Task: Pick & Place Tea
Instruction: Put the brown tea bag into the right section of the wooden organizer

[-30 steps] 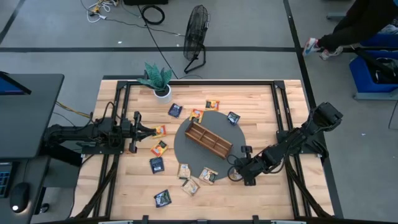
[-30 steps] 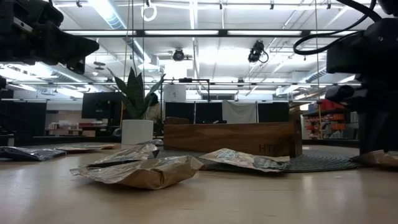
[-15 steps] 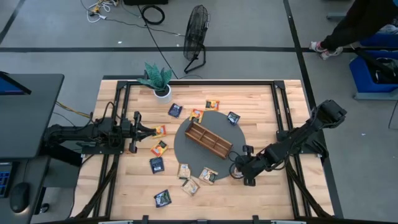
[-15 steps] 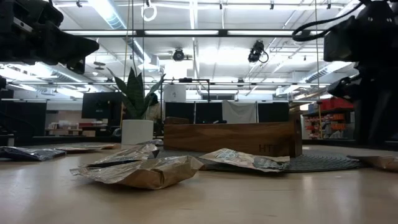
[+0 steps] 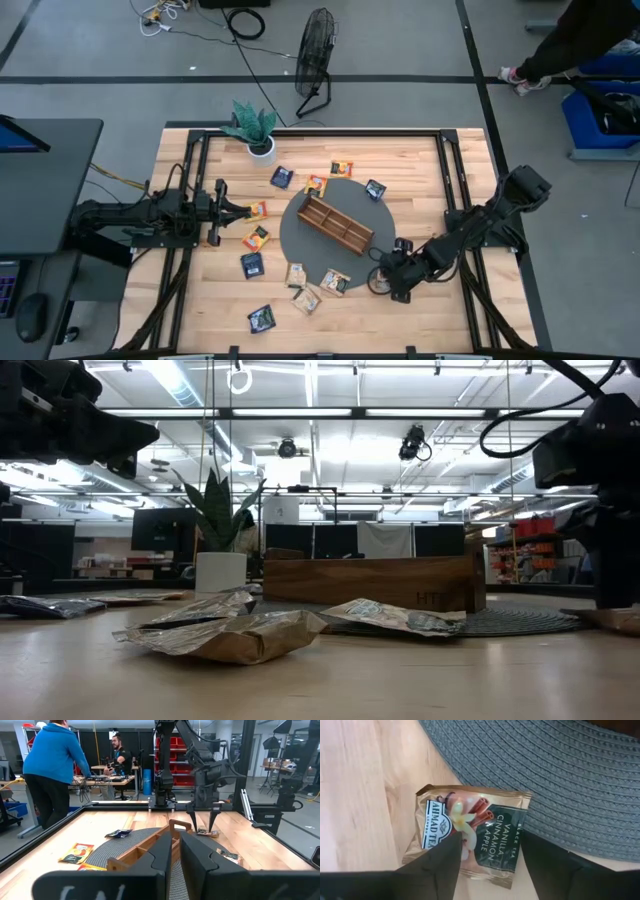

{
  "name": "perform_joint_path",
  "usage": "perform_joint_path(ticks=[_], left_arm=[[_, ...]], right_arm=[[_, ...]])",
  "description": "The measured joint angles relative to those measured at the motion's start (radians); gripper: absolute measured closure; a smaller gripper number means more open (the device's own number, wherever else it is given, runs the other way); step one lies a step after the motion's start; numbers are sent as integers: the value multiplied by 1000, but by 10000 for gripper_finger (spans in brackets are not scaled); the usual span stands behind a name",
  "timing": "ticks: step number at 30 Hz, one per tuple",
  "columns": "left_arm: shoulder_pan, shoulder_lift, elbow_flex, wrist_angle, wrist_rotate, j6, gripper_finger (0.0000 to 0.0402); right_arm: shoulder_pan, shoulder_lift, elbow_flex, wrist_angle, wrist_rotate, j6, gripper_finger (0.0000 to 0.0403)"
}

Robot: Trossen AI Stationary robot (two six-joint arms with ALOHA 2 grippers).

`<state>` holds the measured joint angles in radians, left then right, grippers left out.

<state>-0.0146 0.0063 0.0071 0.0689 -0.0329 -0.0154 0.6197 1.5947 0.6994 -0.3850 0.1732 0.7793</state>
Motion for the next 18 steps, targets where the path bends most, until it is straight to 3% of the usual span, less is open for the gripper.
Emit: perform_joint_path(ticks=[8, 18], left_arm=[[0, 0, 0, 0, 0, 0, 360], [0, 0, 0, -2, 0, -4, 360]], right_arm=[[3, -10, -5, -5, 0, -5, 237], [3, -35, -6, -19, 17, -9, 328]])
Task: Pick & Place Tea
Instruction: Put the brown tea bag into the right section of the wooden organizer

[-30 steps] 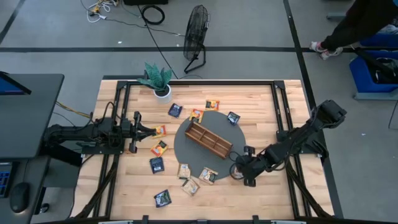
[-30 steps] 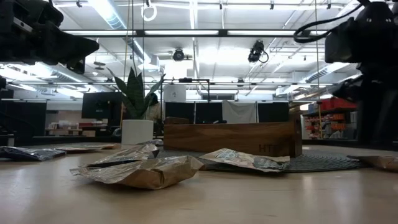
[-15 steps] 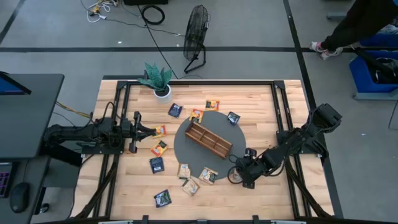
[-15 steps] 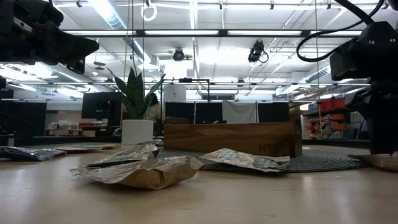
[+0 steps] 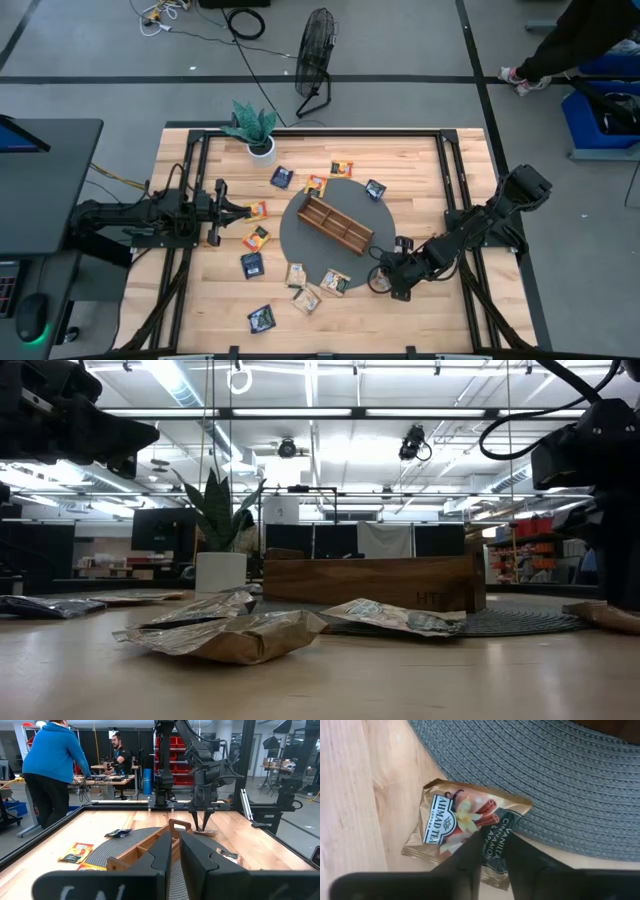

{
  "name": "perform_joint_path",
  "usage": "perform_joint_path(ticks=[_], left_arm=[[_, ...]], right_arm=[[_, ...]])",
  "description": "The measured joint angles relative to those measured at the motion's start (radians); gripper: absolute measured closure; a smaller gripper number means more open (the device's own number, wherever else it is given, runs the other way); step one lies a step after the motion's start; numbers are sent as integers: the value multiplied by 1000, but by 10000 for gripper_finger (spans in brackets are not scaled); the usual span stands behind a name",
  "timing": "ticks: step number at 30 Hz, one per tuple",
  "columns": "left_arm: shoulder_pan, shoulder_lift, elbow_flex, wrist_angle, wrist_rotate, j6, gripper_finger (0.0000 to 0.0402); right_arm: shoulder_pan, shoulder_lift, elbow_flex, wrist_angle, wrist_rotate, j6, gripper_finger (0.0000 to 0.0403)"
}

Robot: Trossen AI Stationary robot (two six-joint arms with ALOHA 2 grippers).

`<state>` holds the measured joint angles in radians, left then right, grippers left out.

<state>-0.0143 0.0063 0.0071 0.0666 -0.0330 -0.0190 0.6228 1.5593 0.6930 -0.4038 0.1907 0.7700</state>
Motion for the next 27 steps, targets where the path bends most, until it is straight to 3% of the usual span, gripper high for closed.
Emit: perform_joint_path(ticks=[9, 27], left_arm=[[0, 0, 0, -2, 0, -12, 360], [0, 0, 0, 66, -25, -344, 360]], right_arm=[[0, -1, 0, -3, -3, -3, 395], [-3, -40, 49, -68, 24, -36, 401]])
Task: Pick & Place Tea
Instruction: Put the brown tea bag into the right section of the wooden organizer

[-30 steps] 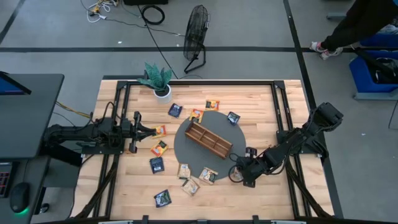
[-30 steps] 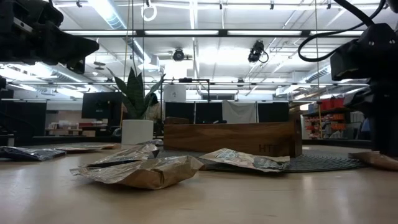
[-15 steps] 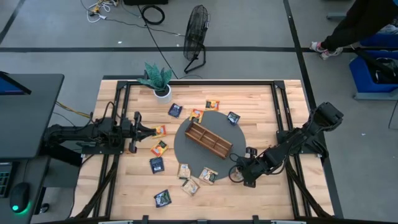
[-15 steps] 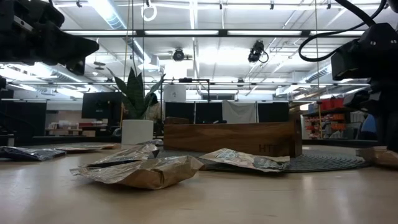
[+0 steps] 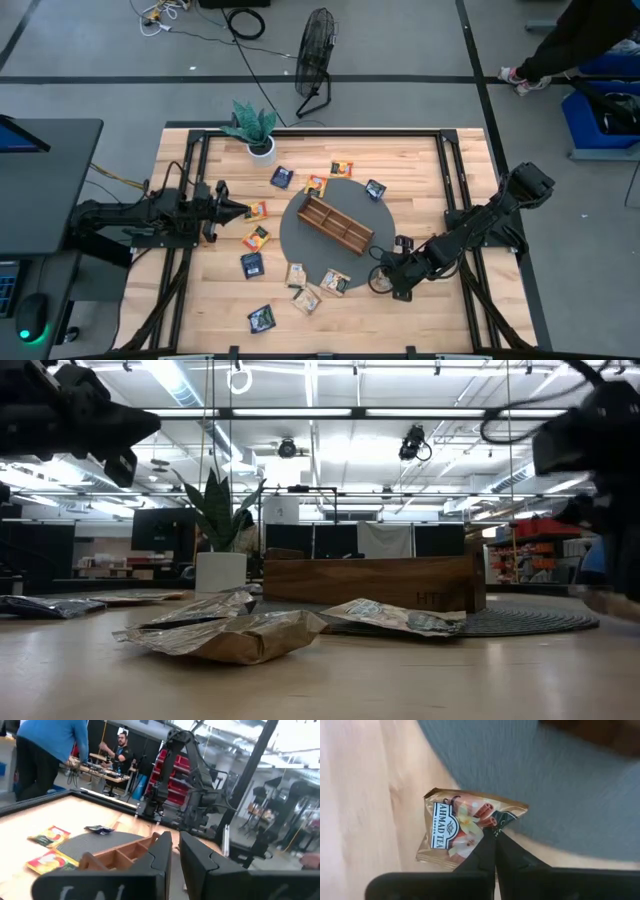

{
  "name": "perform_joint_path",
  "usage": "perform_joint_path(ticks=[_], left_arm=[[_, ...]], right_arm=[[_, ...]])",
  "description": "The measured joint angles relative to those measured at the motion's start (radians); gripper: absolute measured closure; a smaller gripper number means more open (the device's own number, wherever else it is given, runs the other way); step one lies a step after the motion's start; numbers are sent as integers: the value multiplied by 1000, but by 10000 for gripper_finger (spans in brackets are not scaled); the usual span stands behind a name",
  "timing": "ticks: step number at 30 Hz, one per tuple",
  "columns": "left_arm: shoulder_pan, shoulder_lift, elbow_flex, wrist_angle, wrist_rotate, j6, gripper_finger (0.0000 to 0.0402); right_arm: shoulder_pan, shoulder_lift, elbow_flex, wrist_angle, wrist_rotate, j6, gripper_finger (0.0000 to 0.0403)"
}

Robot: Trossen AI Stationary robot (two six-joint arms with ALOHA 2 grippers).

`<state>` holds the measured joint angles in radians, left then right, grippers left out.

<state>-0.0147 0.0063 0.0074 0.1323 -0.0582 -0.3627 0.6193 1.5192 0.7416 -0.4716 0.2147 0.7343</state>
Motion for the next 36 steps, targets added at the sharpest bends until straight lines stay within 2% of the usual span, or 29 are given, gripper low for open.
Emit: perform_joint_path(ticks=[5, 12, 17, 24, 29, 36], left_arm=[[0, 9, 0, 46, -1, -97, 360], [-2, 107, 0, 144, -12, -105, 345], [-17, 251, 1, 305, -14, -98, 288], [-17, 484, 77, 333, -58, -84, 220], [-15, 660, 173, 329, -95, -37, 205], [-15, 881, 319, 330, -95, 38, 206]], right_arm=[[-7, -1, 124, -105, 103, -85, 402], [-63, -2, 219, -145, 197, -223, 402], [-115, -2, 245, -147, 240, -314, 402], [-182, -2, 269, -149, 342, -396, 403], [-228, -2, 291, -150, 402, -440, 403], [-270, -2, 334, -145, 514, -501, 403]])
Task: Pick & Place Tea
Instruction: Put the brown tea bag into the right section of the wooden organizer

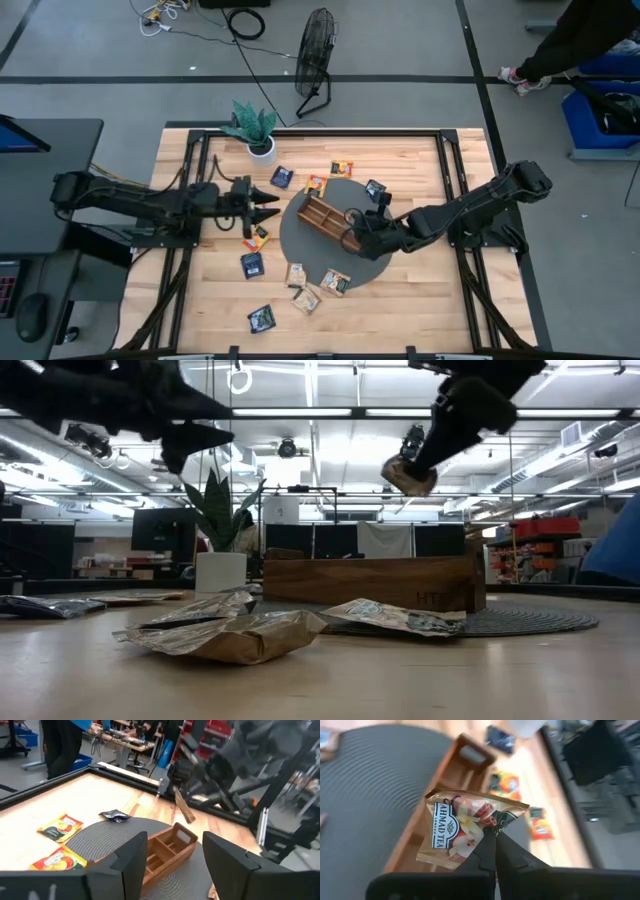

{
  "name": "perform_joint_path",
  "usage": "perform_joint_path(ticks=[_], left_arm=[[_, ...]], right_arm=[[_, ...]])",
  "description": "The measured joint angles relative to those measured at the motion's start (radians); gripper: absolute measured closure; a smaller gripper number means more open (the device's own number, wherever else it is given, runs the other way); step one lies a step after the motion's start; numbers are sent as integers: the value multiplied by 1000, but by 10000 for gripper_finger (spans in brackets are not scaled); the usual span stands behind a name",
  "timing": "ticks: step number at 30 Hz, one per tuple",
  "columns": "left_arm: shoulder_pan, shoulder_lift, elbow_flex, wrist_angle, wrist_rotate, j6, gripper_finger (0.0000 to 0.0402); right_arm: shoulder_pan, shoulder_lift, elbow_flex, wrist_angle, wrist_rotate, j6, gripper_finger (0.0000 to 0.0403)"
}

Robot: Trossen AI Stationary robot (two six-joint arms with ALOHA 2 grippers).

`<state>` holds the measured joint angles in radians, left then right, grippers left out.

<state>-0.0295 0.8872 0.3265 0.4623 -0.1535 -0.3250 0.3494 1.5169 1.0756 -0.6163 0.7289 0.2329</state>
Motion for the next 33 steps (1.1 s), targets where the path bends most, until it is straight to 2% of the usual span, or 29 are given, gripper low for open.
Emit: perform_joint_path(ticks=[6, 15, 25, 33], left_arm=[[0, 156, 119, -1, 0, 47, 206], [0, 351, 277, -1, -6, 128, 207], [0, 510, 407, 23, -7, 162, 207], [4, 594, 457, 46, -6, 162, 207]], right_arm=[[-20, 0, 55, 8, 79, -52, 403], [-46, 0, 77, 129, 119, -173, 403], [-55, 0, 77, 186, 120, -230, 402], [-59, 0, 77, 185, 119, -226, 402]])
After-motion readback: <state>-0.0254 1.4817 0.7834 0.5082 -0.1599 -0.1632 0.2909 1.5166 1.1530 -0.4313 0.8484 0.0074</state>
